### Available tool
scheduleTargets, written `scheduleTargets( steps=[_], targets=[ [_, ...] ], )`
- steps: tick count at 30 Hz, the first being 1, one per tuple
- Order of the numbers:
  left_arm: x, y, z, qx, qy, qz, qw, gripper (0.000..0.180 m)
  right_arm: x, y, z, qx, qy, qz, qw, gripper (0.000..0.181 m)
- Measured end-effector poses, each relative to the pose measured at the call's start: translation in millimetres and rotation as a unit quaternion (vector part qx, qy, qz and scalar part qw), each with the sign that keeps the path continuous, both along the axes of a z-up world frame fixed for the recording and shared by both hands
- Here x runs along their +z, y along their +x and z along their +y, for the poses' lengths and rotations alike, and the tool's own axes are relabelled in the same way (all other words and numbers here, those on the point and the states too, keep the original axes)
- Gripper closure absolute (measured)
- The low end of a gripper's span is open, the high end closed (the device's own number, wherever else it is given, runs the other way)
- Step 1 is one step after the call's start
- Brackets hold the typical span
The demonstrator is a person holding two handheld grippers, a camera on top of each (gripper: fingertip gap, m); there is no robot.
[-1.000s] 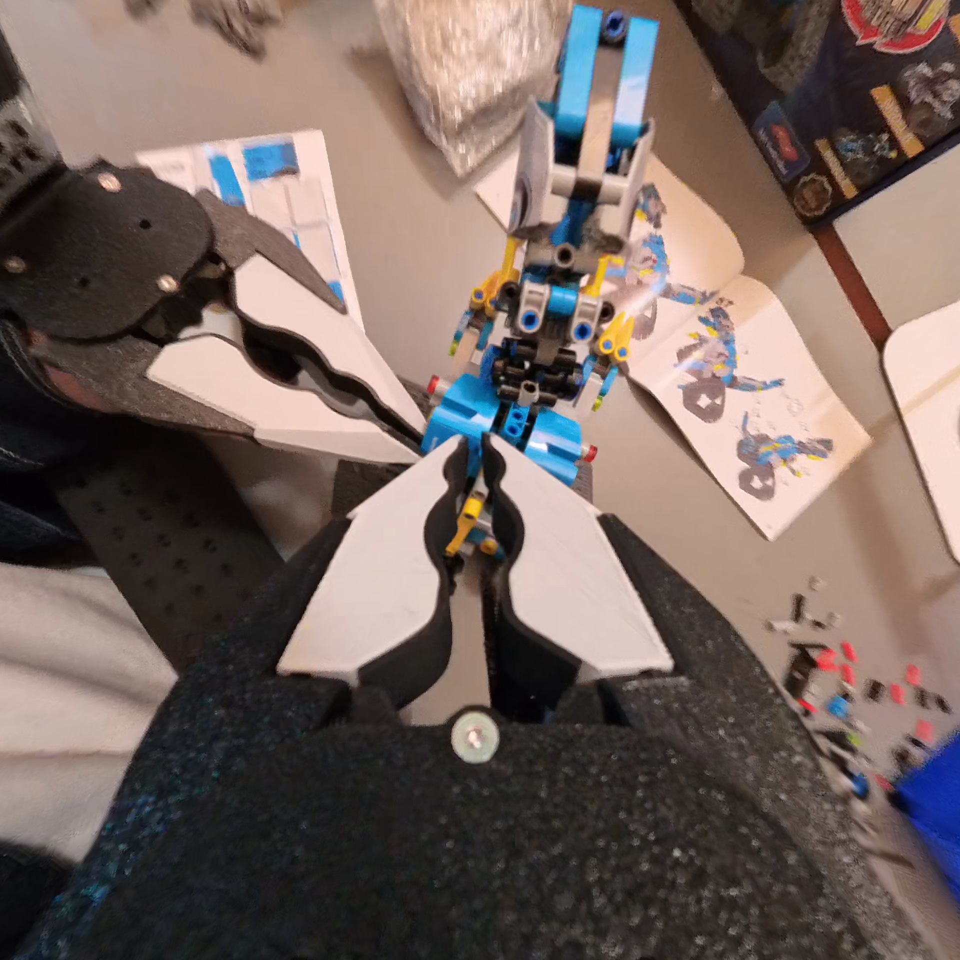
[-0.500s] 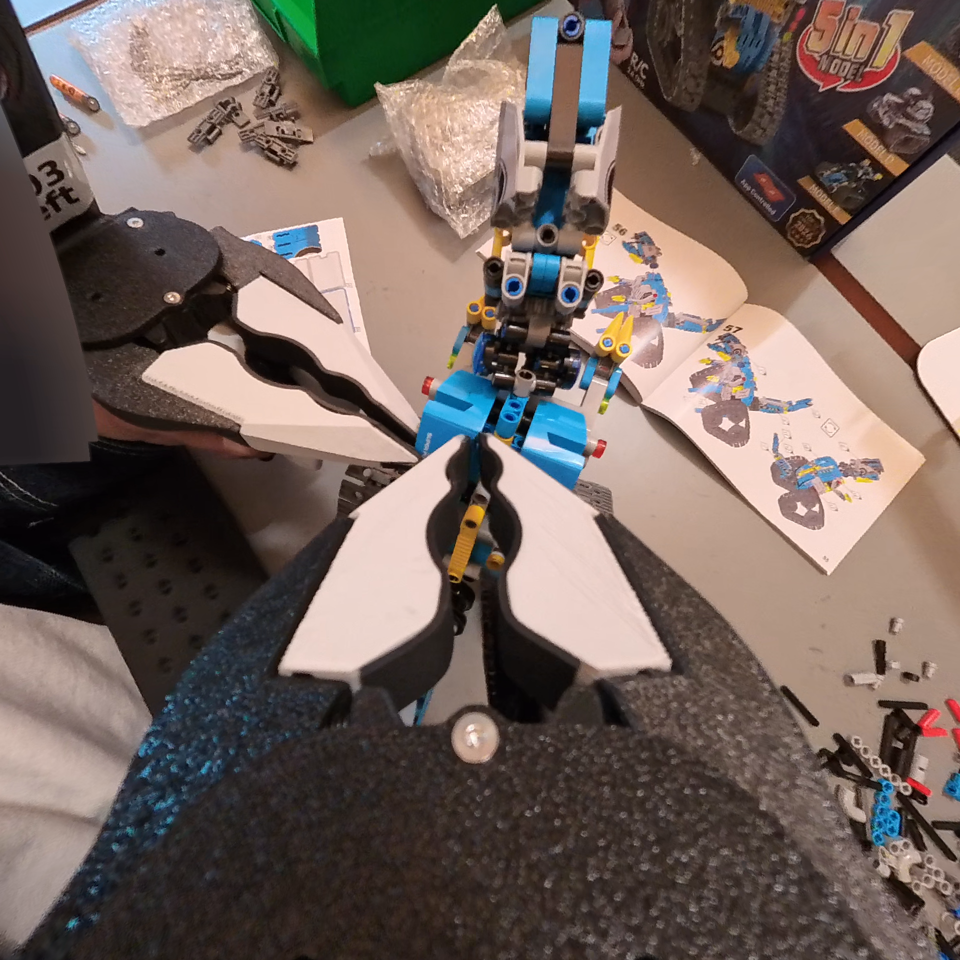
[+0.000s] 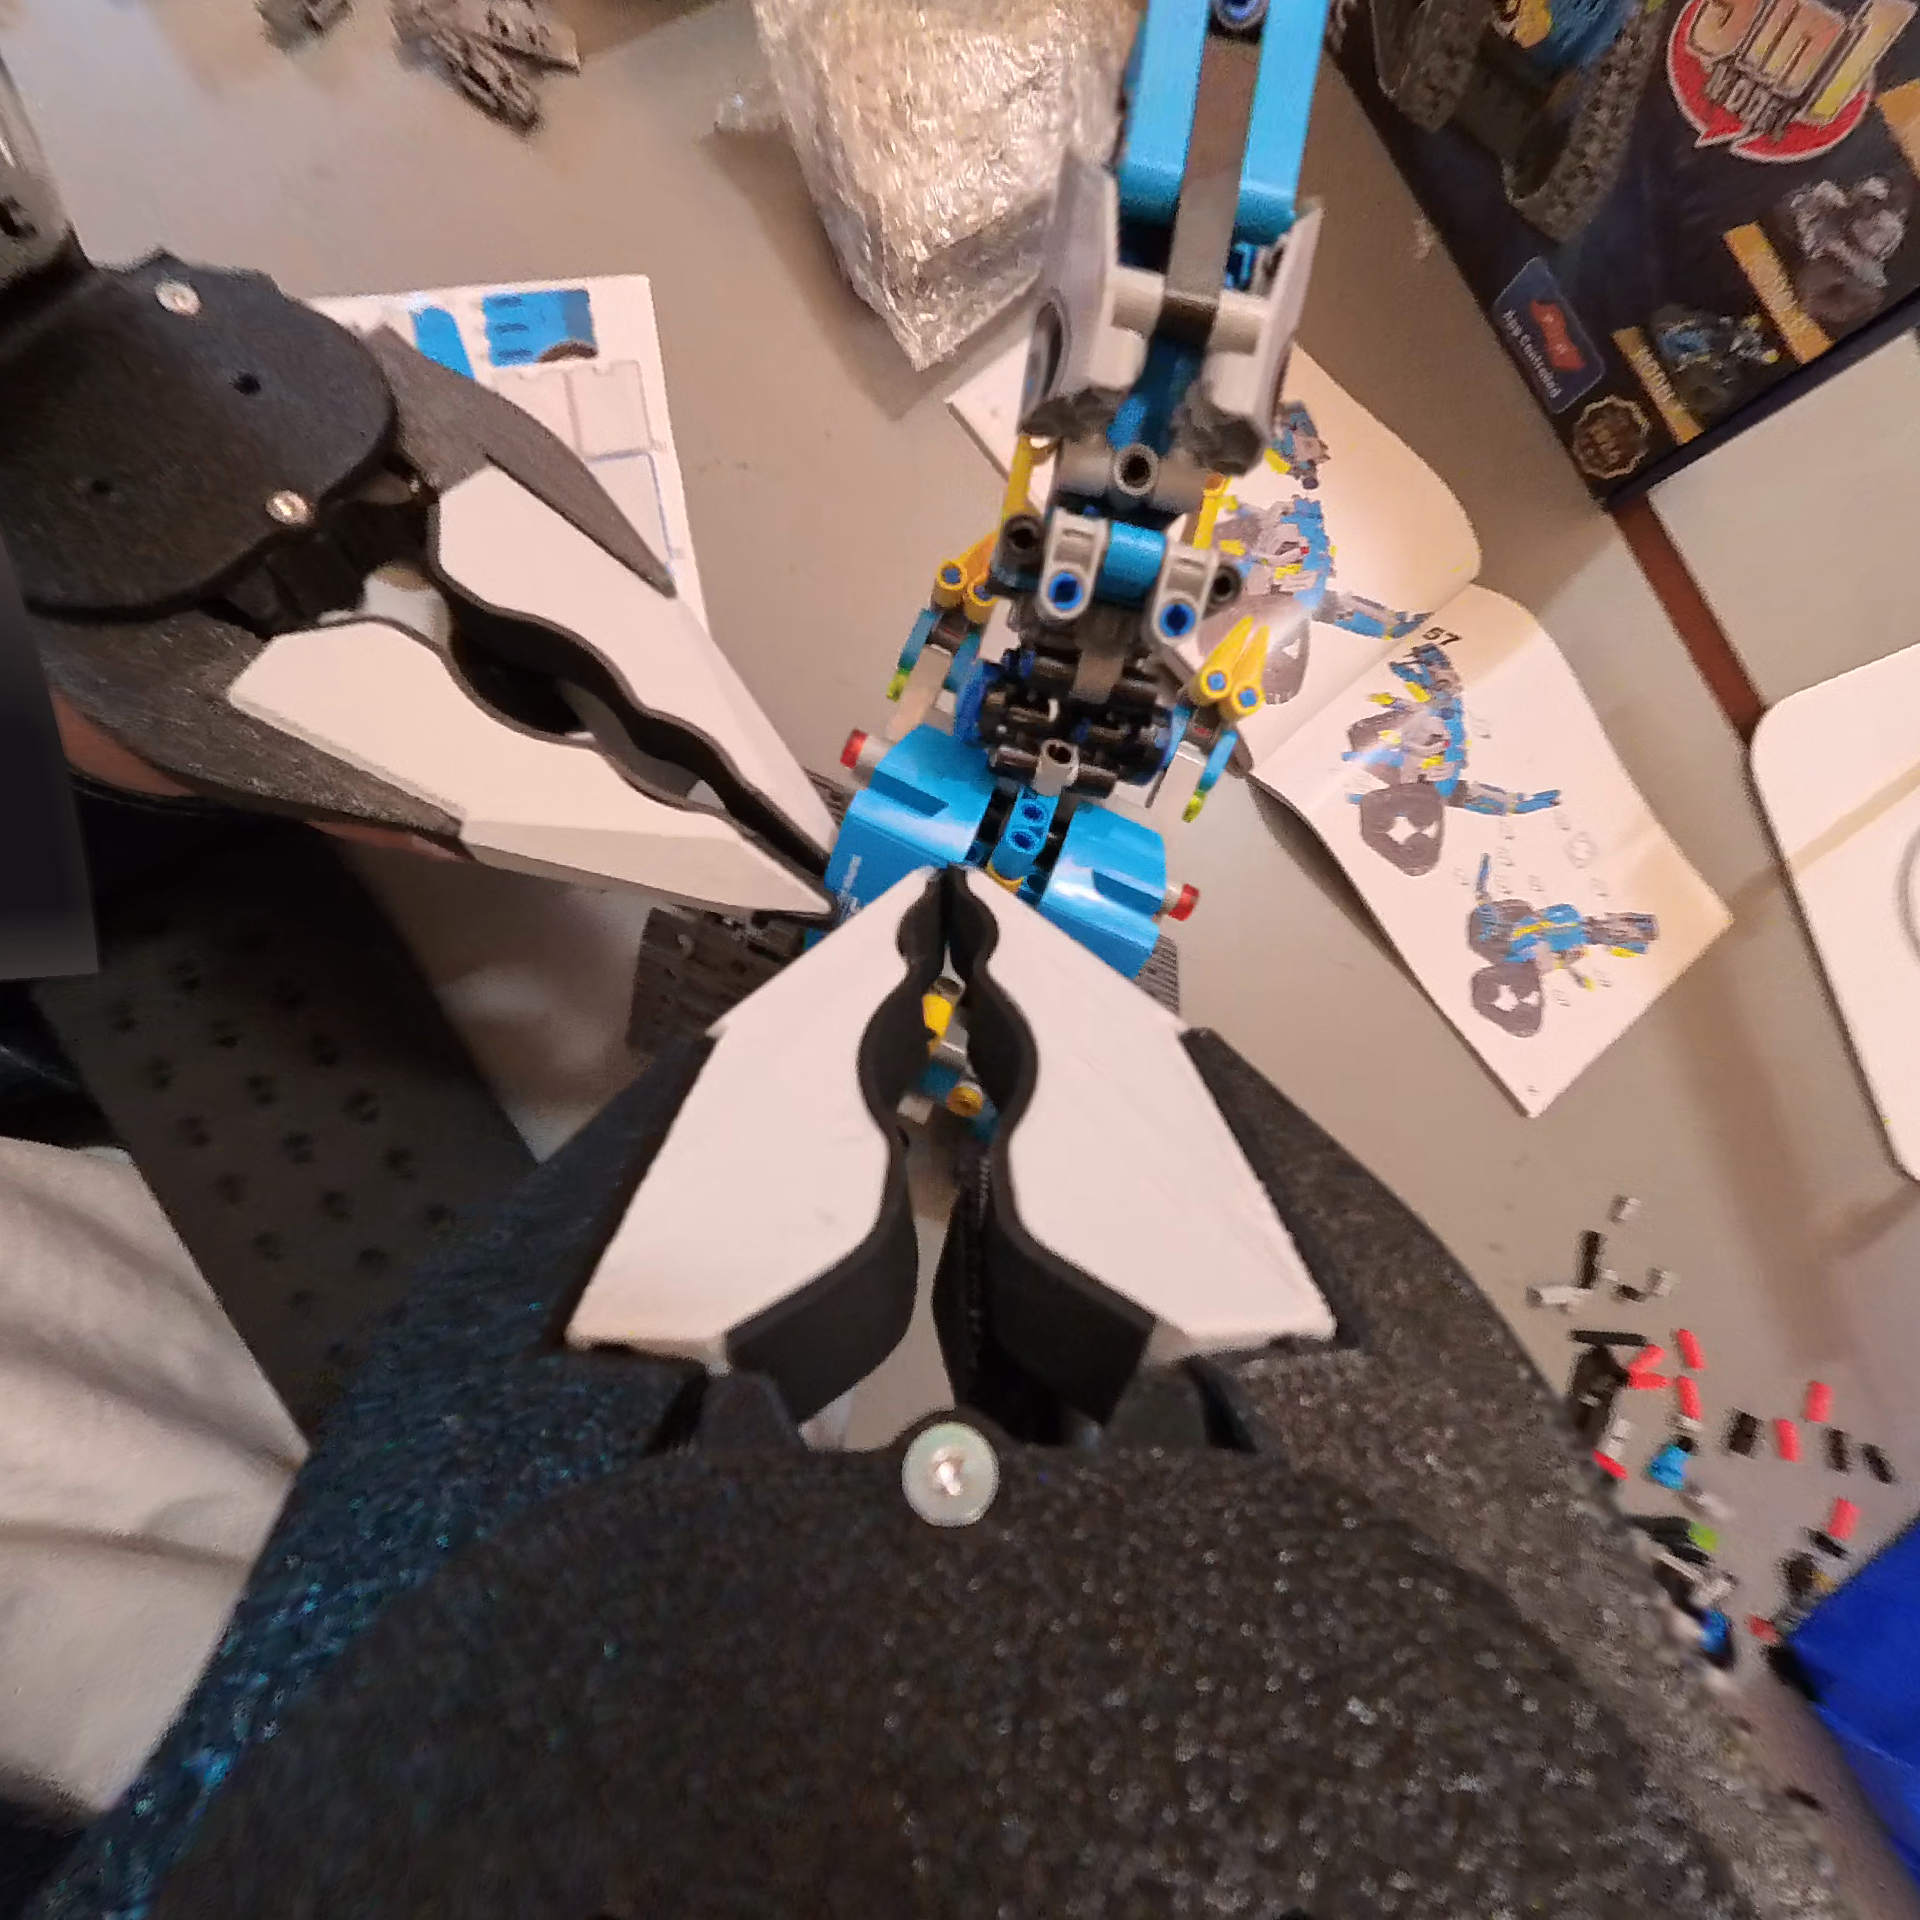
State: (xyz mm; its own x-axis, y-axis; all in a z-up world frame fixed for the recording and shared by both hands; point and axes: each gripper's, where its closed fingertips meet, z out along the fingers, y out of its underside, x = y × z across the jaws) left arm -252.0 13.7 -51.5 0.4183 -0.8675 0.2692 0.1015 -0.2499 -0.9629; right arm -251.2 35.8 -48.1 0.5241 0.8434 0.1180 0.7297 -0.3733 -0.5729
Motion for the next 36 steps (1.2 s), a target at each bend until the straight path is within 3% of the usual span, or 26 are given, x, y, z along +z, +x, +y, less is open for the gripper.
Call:
scheduleTargets(
  steps=[6,9,12,15,17,19,22,24,25,27,32,36],
  targets=[
    [0,0,0,-0.002,-0.001,-0.001,1.0,0.178,-3,-7,-11,0.032,-0.007,-0.024,0.999,0.181],
    [0,1,-1,-0.005,-0.001,-0.003,1.0,0.178,7,4,-2,0.034,0.033,-0.055,0.997,0.181],
    [1,0,0,-0.001,0.0,0.0,1.0,0.178,31,10,-10,0.043,-0.005,0.034,0.998,0.181],
    [4,-4,0,0.015,0.015,0.008,1.0,0.176,24,32,0,0.021,0.021,0.049,0.998,0.181],
    [13,-13,-2,0.034,0.045,0.008,0.998,0.172,18,32,6,0.033,0.039,0.098,0.994,0.166],
    [14,-26,7,0.07,0.061,0.056,0.994,0.171,14,27,13,0.043,0.047,0.168,0.984,0.152],
    [14,-38,22,0.138,-0.029,0.1,0.985,0.161,1,27,25,0.048,0.051,0.236,0.969,0.136],
    [24,-32,17,0.171,-0.094,0.069,0.978,0.16,2,23,24,0.074,0.054,0.293,0.952,0.142],
    [20,-29,15,0.201,-0.128,0.071,0.969,0.16,0,23,21,0.087,0.04,0.313,0.945,0.151],
    [4,-23,7,0.249,-0.177,0.089,0.948,0.163,-5,28,18,0.097,-0.001,0.342,0.935,0.151],
    [-7,2,12,0.283,-0.184,0.112,0.935,0.169,-17,29,9,0.142,-0.1,0.383,0.907,0.163],
    [-5,-5,22,0.292,-0.169,0.161,0.928,0.172,-16,25,18,0.134,-0.106,0.386,0.906,0.166]
  ],
)
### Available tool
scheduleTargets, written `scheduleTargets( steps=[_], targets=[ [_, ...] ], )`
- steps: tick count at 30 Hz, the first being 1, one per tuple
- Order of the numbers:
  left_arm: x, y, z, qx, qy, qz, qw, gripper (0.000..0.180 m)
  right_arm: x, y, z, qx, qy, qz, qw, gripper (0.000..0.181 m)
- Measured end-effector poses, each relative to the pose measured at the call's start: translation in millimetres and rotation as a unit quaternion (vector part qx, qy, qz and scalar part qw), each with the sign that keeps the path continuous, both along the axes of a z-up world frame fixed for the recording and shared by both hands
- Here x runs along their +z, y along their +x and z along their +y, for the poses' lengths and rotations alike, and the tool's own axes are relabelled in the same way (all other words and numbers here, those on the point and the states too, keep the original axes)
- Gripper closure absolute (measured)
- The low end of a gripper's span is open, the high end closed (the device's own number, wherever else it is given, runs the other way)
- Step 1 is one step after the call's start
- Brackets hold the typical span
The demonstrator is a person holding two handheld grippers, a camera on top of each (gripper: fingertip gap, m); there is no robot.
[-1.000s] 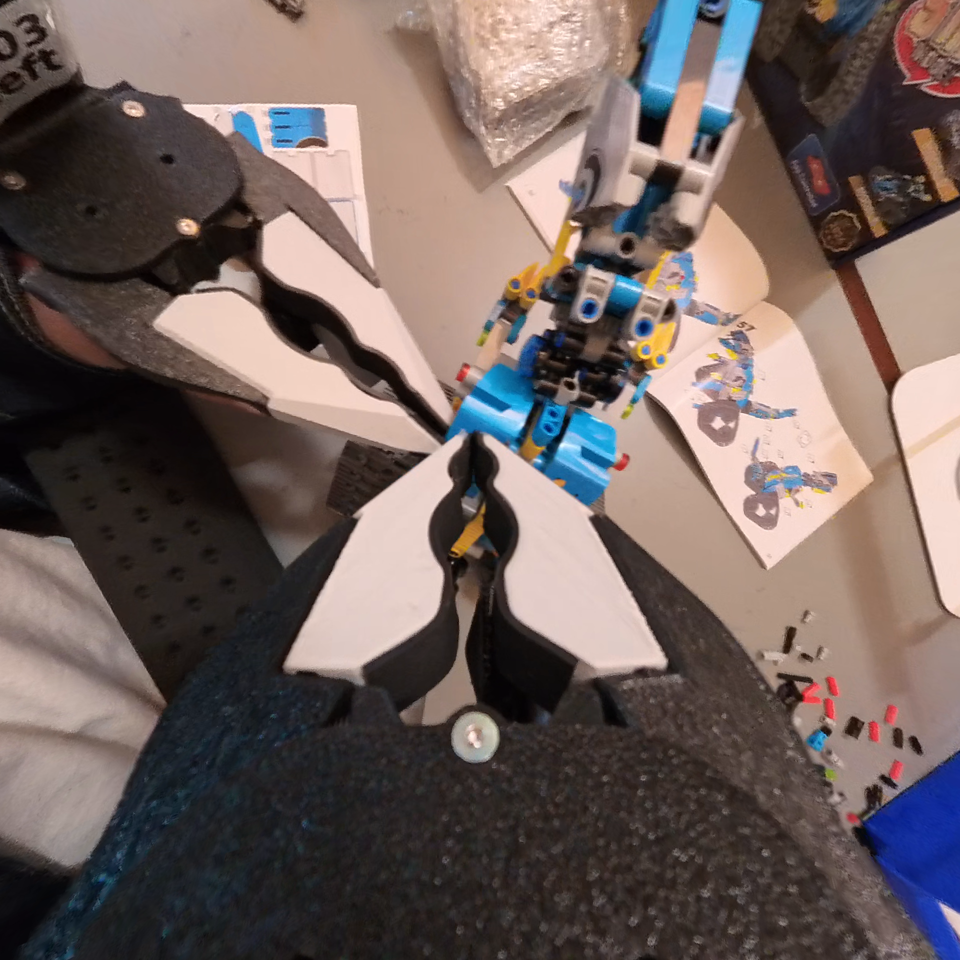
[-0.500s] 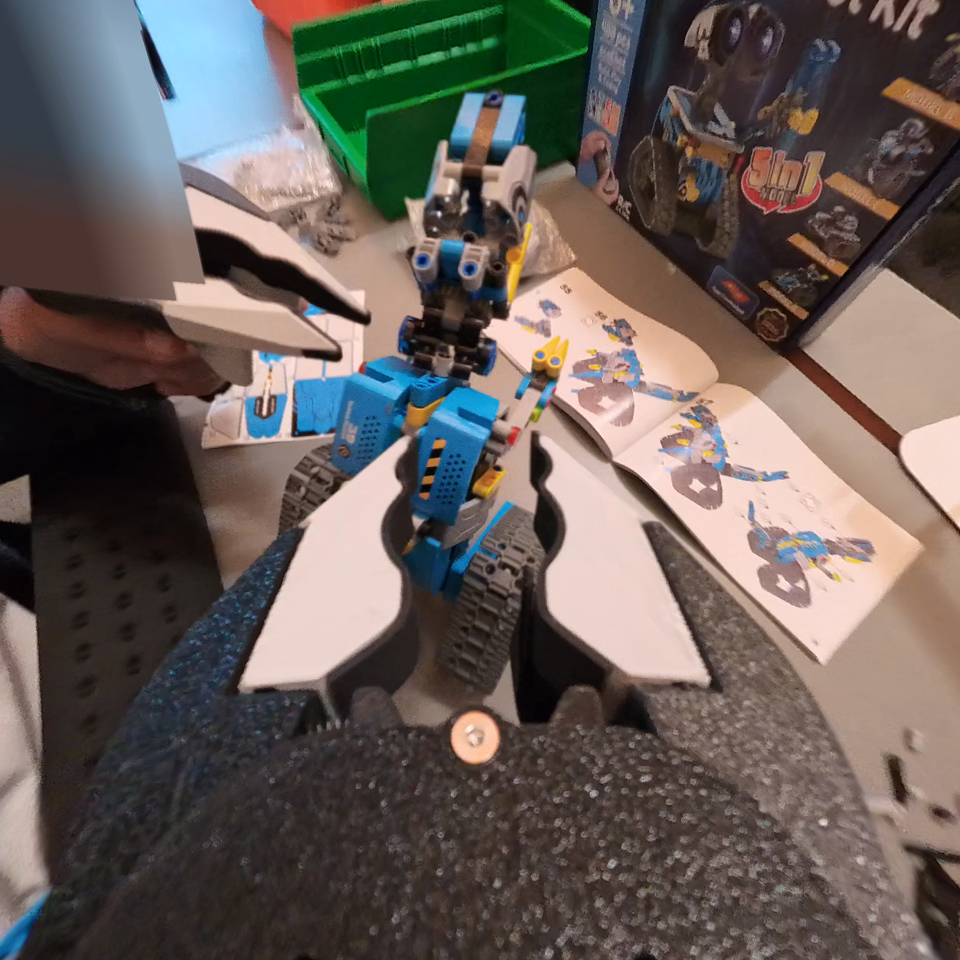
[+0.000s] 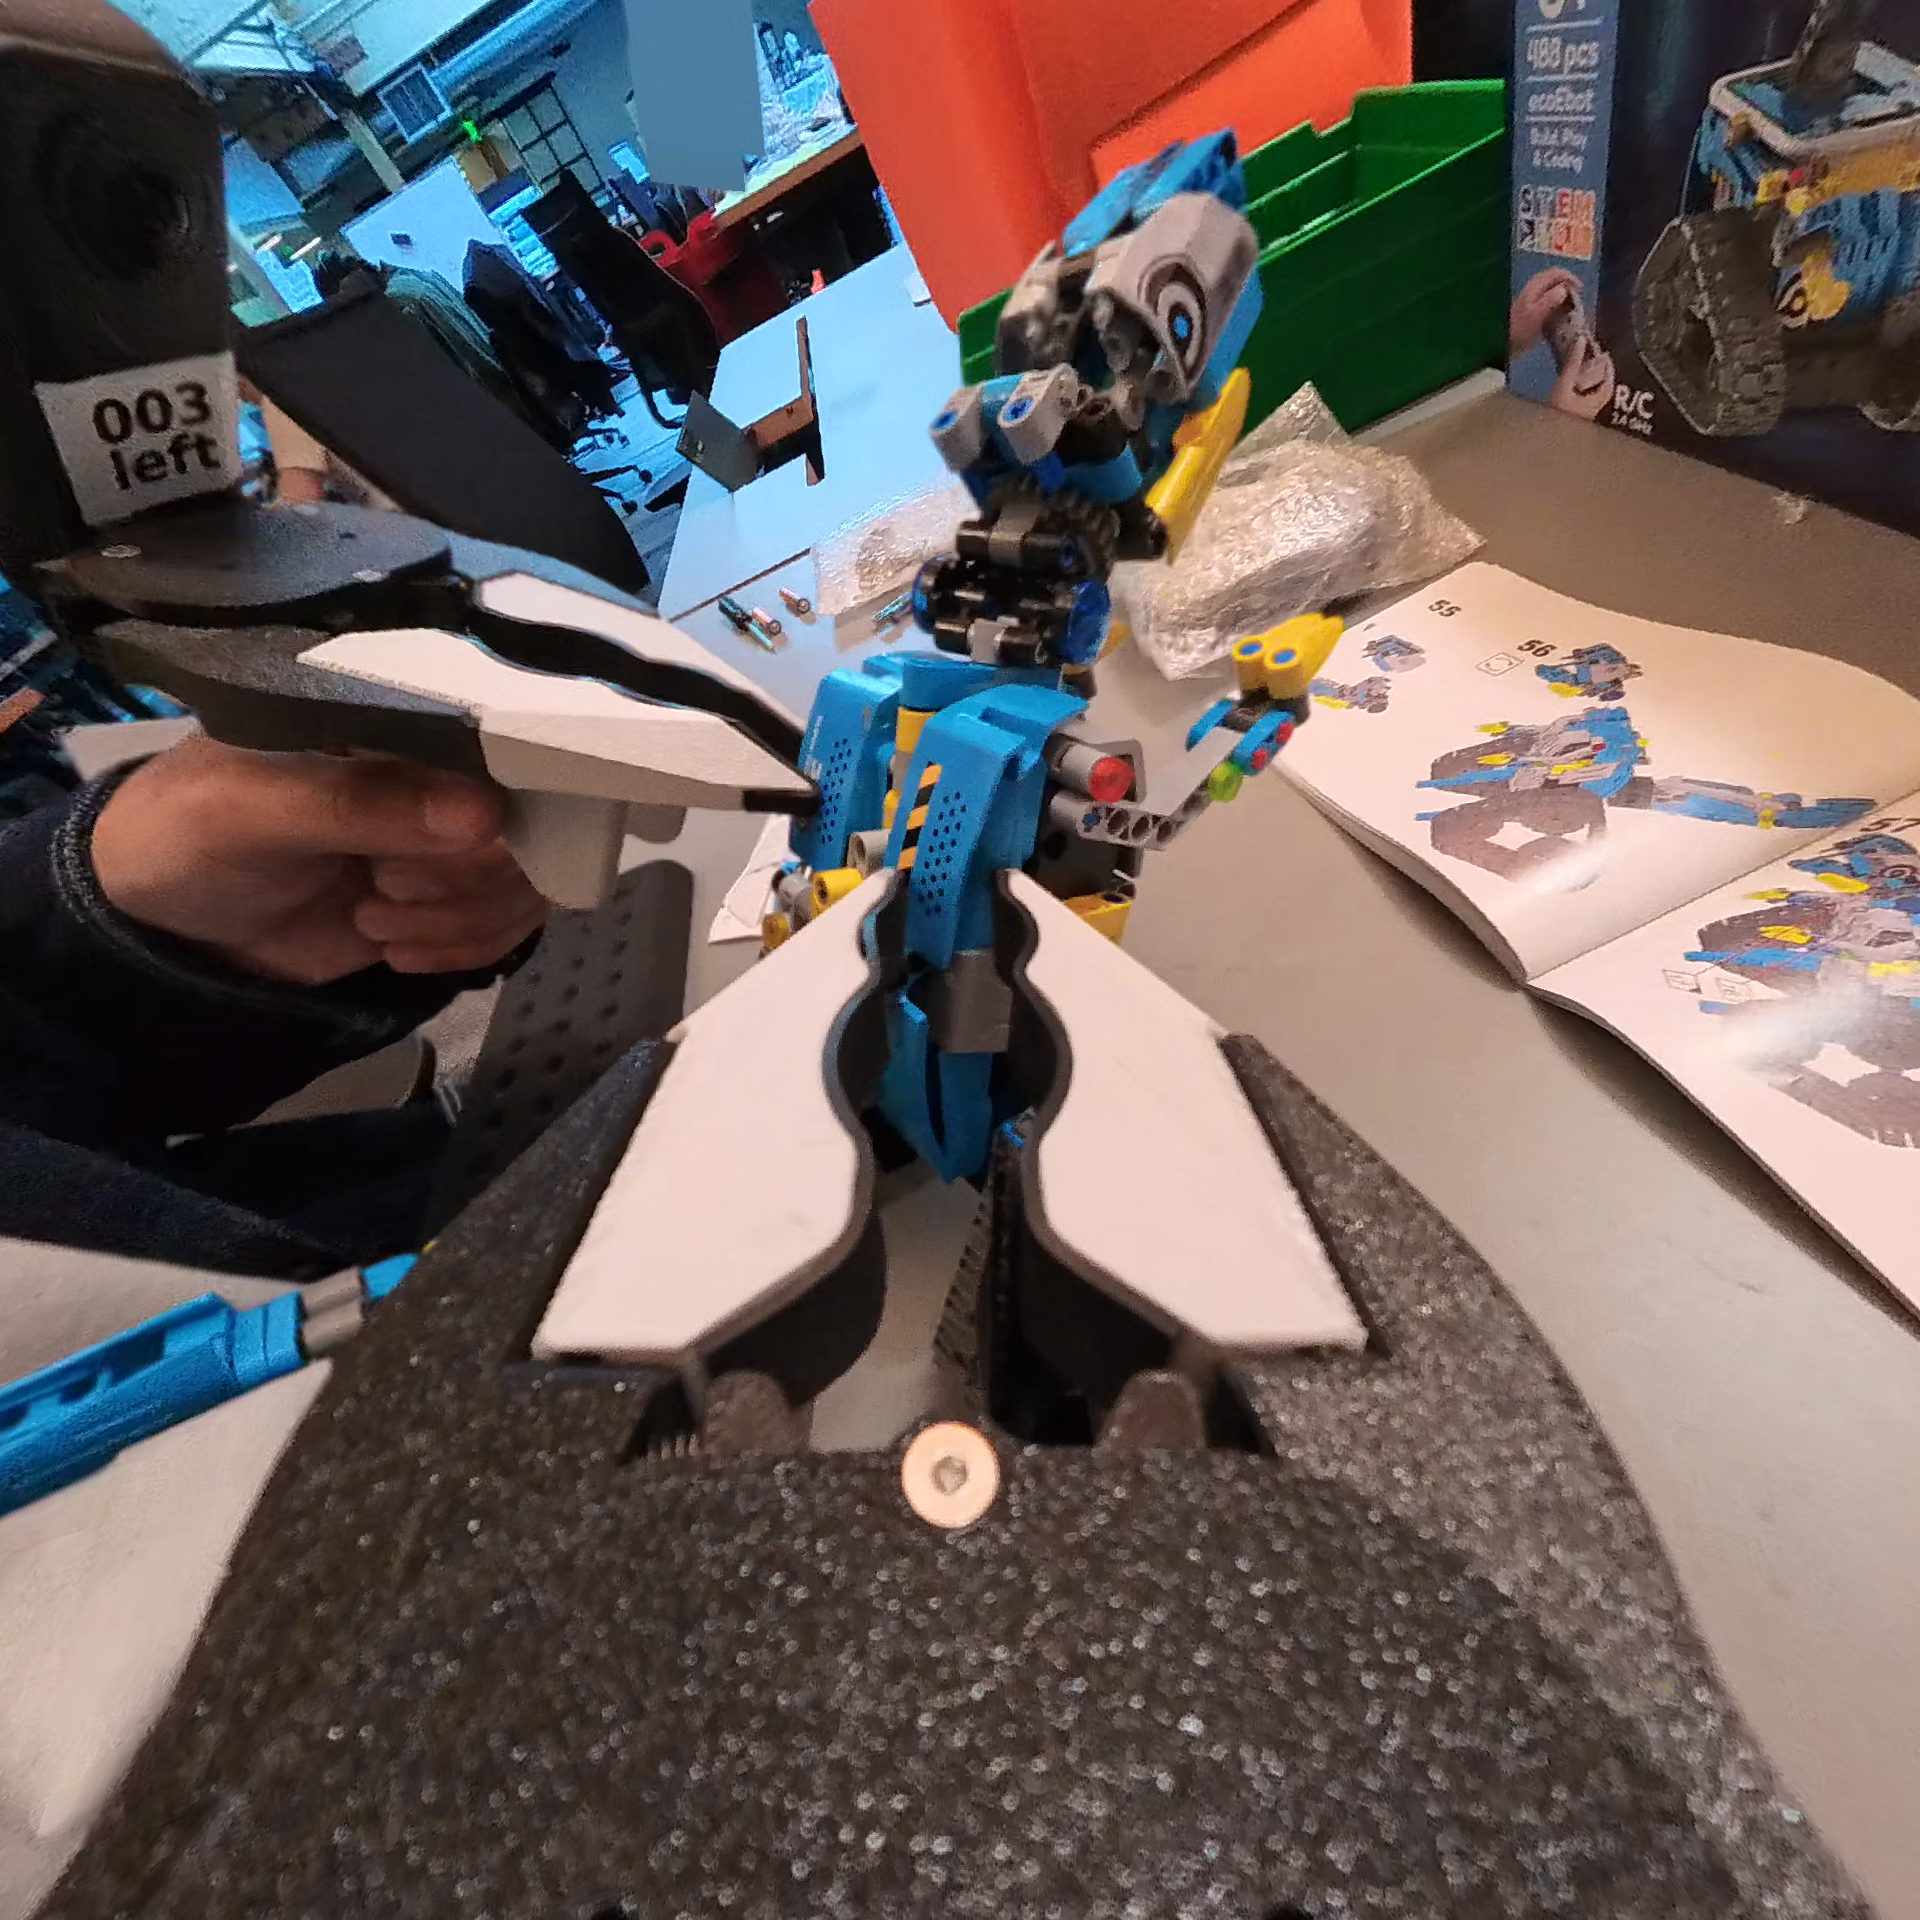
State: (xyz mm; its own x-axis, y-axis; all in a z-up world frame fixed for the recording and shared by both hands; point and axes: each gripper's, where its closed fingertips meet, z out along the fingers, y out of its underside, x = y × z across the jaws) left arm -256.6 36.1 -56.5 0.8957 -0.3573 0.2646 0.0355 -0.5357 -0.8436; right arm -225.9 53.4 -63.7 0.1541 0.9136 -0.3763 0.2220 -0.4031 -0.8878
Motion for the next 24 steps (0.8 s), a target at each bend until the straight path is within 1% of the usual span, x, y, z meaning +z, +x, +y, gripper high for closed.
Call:
scheduleTargets(
  steps=[1,2,3,6,7,8,10,13,16,18,21,24],
  targets=[
    [0,-3,4,-0.006,0.001,0.009,1.0,0.171,0,0,1,-0.01,-0.001,0.004,1.0,0.168],
    [0,-6,9,-0.01,-0.003,0.01,1.0,0.171,3,-1,-2,-0.013,-0.005,0.016,1.0,0.176],
    [-1,-9,14,-0.013,-0.011,0.008,1.0,0.171,2,-2,-4,-0.021,-0.017,0.017,0.999,0.178],
    [-2,-15,21,-0.033,-0.025,0.046,0.998,0.17,0,-6,-13,-0.043,-0.028,0.015,0.999,0.18],
    [1,-18,22,-0.021,-0.034,0.054,0.998,0.173,0,-9,-16,-0.043,-0.017,0.013,0.999,0.179],
    [8,-22,23,-0.004,-0.03,0.062,0.998,0.179,0,-11,-16,-0.05,-0.011,0.014,0.999,0.179],
    [21,-23,25,0.02,-0.016,0.089,0.996,0.177,1,-13,-16,-0.068,-0.006,0.024,0.997,0.179],
    [15,-9,21,0.011,-0.043,0.124,0.991,0.174,0,-14,-18,-0.056,-0.04,0.047,0.997,0.18],
    [10,-2,23,0.03,-0.067,0.104,0.992,0.174,0,-14,-17,-0.05,-0.056,0.059,0.995,0.18],
    [10,-2,25,0.048,-0.07,0.089,0.992,0.175,0,-13,-16,-0.054,-0.047,0.057,0.996,0.18],
    [9,-4,26,0.065,-0.072,0.084,0.992,0.18,0,-13,-16,-0.051,-0.041,0.053,0.996,0.18],
    [10,-3,28,0.069,-0.07,0.085,0.992,0.177,0,-13,-16,-0.052,-0.048,0.057,0.996,0.18]
  ],
)
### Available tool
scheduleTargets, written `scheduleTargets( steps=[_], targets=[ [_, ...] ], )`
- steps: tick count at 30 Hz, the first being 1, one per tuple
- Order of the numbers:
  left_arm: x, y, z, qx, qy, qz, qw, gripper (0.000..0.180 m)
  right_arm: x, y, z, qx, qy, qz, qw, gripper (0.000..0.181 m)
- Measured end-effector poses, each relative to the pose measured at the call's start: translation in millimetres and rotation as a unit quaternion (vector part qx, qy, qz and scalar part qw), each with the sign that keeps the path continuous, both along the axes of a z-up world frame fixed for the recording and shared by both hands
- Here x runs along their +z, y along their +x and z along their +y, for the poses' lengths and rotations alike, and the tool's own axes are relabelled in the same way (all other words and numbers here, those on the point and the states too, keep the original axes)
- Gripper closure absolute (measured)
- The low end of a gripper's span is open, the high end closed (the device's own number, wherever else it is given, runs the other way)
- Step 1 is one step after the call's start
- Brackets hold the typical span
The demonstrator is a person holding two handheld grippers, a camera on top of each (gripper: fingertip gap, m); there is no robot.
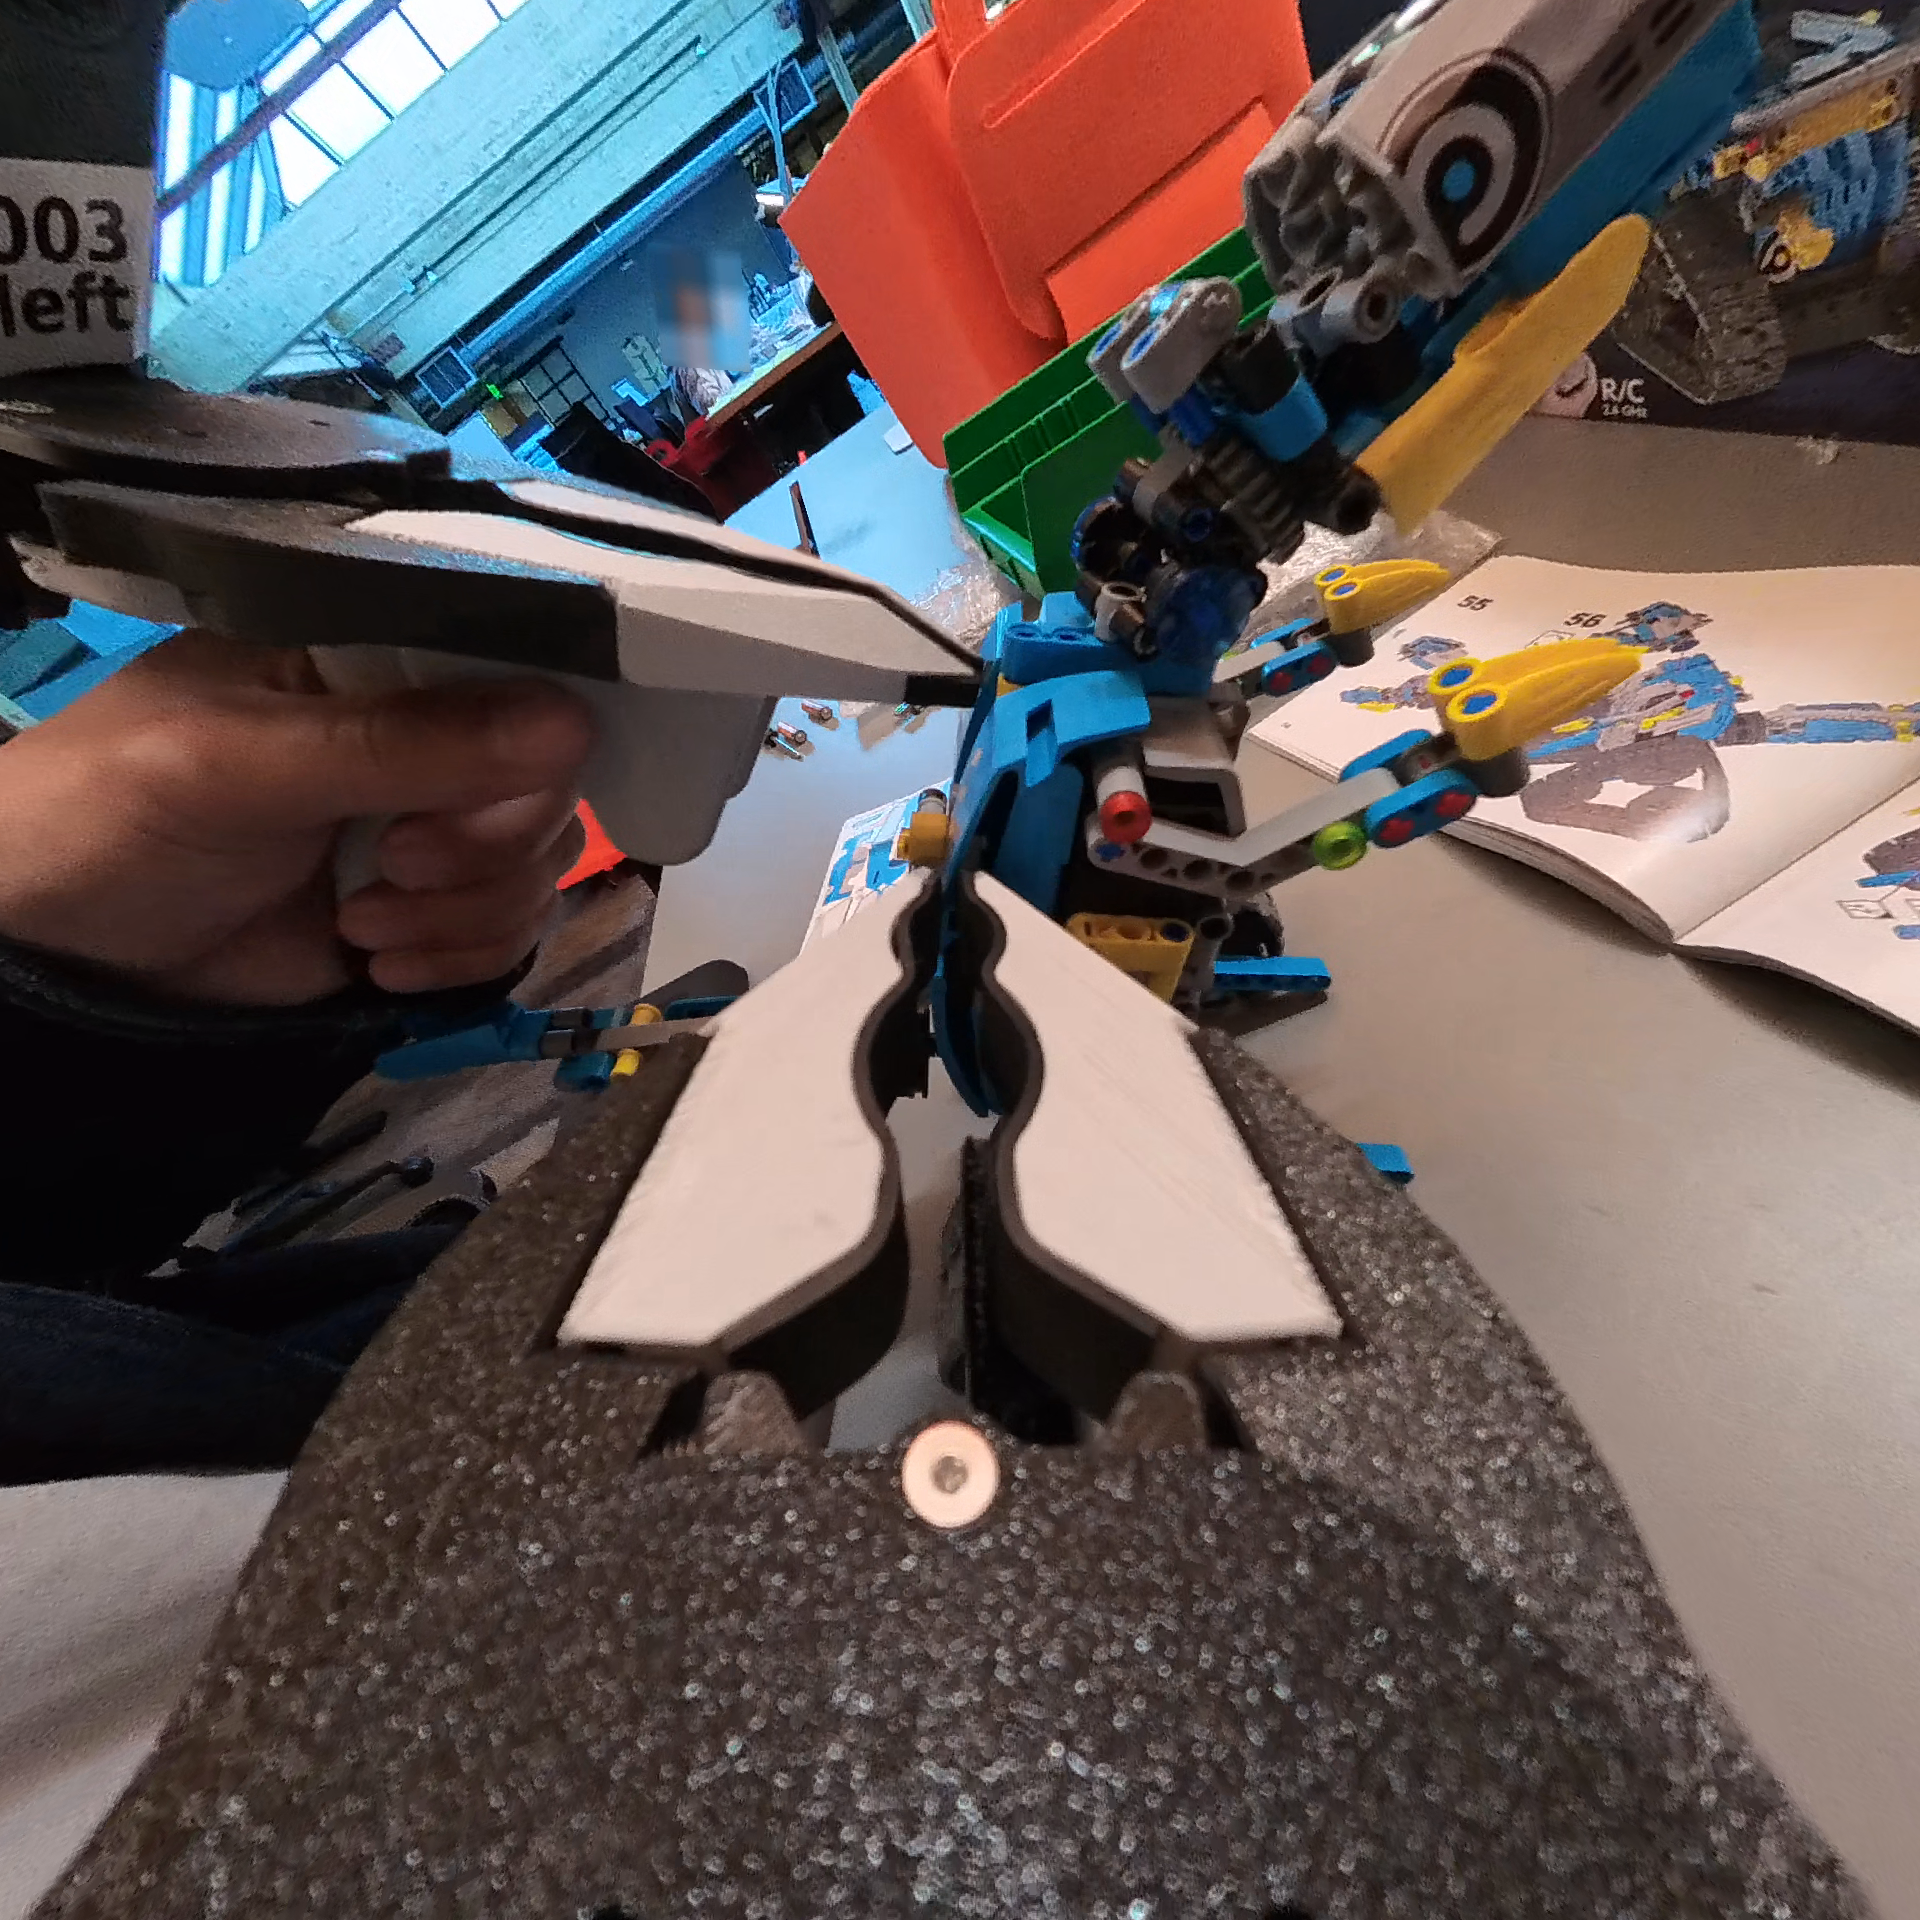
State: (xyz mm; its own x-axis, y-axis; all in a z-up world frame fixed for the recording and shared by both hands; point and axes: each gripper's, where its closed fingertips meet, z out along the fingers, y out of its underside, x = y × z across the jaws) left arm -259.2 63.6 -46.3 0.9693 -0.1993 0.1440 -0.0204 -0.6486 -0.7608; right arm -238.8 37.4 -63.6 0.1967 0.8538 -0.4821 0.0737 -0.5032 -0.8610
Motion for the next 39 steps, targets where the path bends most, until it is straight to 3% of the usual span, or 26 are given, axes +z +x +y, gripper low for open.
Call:
scheduleTargets(
  steps=[7,22,32,39],
  targets=[
    [-0.4,0.6,1.7,-0.001,0.006,0.049,0.999,0.178,-0.3,0.8,0.8,-0.002,0.007,-0.006,1.0,0.179],
    [-2.0,2.0,3.3,-0.025,0.034,0.234,0.971,0.178,-1.1,1.5,-0.2,-0.003,0.031,-0.027,0.999,0.18],
    [-1.1,7.1,5.5,-0.041,0.034,0.227,0.972,0.18,-1.7,2.2,-1.1,0.001,0.035,-0.029,0.999,0.181],
    [0.2,6.7,4.0,-0.045,0.017,0.125,0.991,0.18,-1.7,2.2,-1.9,0.004,0.031,-0.026,0.999,0.18]
  ],
)
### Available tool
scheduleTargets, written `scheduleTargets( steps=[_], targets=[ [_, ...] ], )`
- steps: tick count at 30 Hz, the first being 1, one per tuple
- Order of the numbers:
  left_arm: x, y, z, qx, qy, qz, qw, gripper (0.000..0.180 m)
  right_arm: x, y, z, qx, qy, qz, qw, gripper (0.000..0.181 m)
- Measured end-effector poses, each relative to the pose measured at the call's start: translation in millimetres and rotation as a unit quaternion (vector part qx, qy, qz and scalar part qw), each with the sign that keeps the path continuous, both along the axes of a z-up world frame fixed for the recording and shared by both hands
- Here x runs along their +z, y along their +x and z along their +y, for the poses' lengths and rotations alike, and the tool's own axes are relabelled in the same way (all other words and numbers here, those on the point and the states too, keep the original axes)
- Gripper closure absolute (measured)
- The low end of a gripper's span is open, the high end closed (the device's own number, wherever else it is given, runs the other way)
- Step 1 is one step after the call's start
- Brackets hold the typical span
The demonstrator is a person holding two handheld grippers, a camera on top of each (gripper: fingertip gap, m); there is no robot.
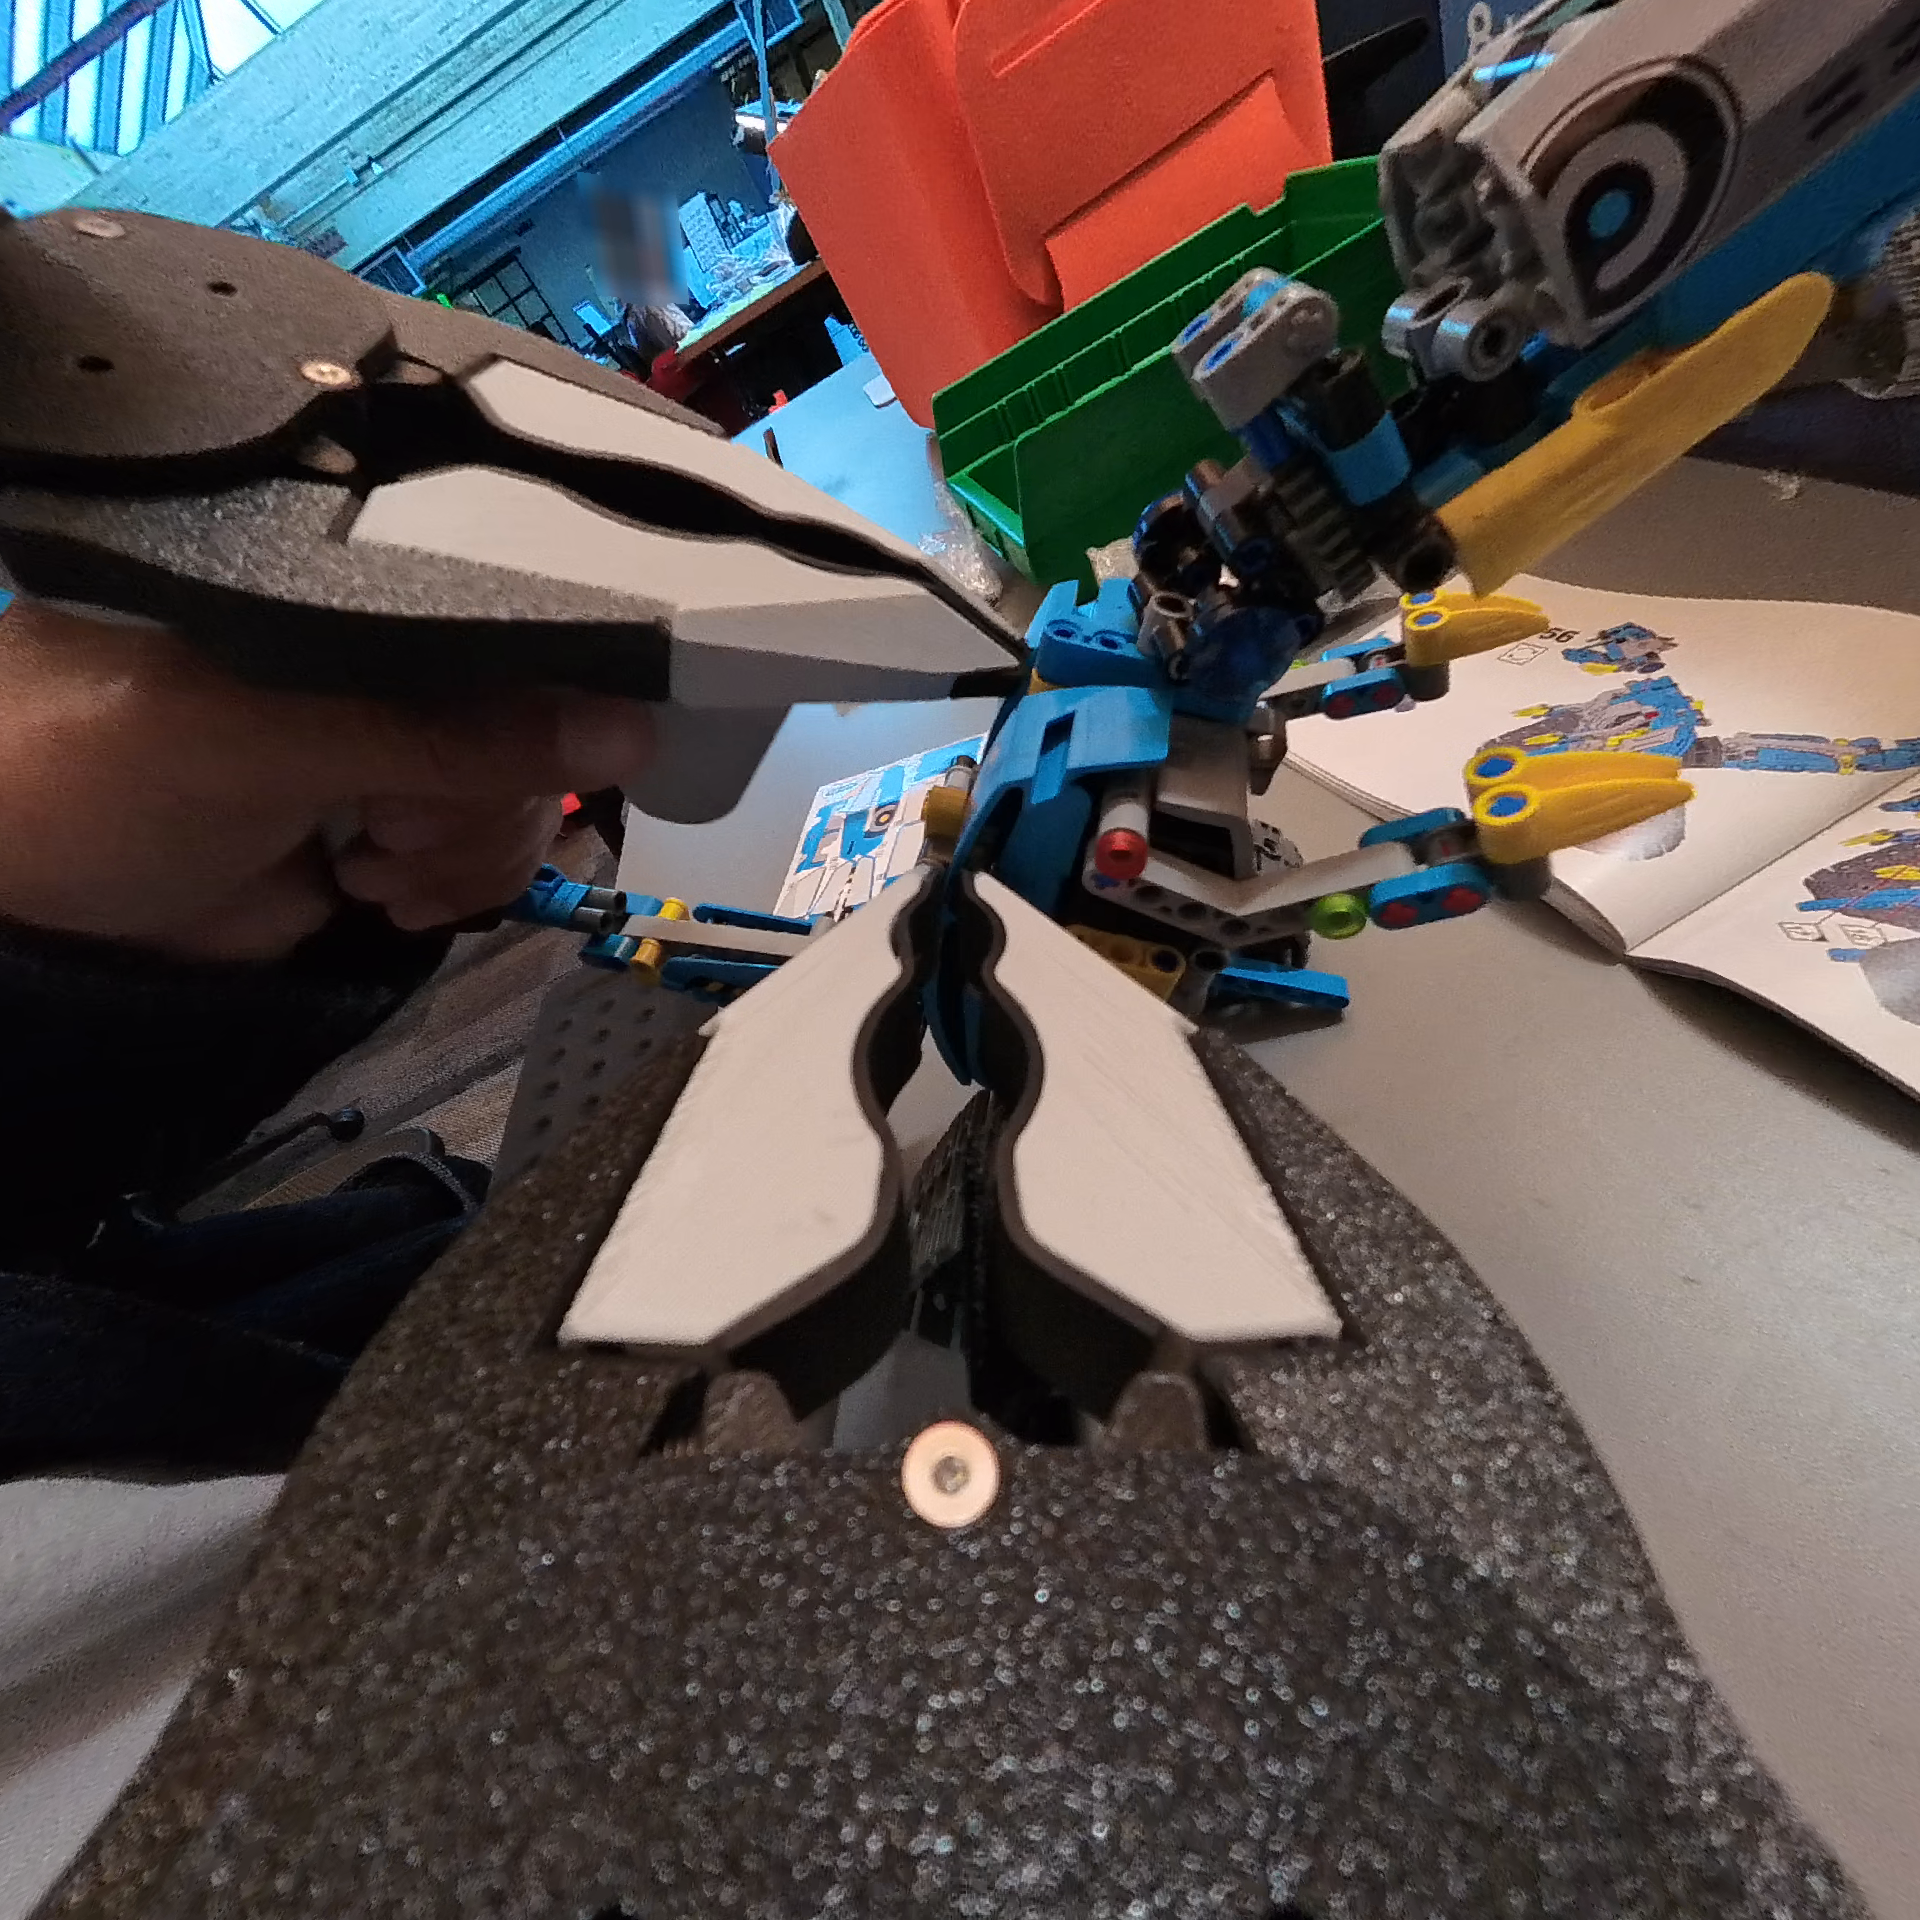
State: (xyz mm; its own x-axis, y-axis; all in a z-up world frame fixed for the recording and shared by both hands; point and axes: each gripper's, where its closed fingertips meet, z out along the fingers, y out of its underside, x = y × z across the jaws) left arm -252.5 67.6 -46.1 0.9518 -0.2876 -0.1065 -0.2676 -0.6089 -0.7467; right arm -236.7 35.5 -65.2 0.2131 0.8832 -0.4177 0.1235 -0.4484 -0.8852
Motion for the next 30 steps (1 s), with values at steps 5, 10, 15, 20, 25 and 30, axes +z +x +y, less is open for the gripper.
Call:
scheduleTargets(
  steps=[5,10,15,20,25,30],
  targets=[
    [8,-12,1,0.016,0.006,-0.023,1.0,0.18,0,0,0,0.0,-0.004,0.002,1.0,0.181],
    [15,2,-2,-0.005,0.012,-0.048,0.999,0.18,0,0,0,0.001,-0.01,0.007,1.0,0.18],
    [7,8,0,0.01,0.007,-0.093,0.996,0.18,0,0,0,-0.001,-0.006,0.004,1.0,0.18],
    [10,-1,3,0.021,0.035,-0.01,0.999,0.176,0,0,0,0.0,-0.007,0.005,1.0,0.18],
    [4,-2,2,0.023,0.023,-0.011,0.999,0.173,0,0,-1,0.001,-0.007,0.005,1.0,0.18],
    [1,1,2,0.016,0.02,-0.007,1.0,0.18,0,1,-1,0.001,-0.005,0.003,1.0,0.18]
  ],
)
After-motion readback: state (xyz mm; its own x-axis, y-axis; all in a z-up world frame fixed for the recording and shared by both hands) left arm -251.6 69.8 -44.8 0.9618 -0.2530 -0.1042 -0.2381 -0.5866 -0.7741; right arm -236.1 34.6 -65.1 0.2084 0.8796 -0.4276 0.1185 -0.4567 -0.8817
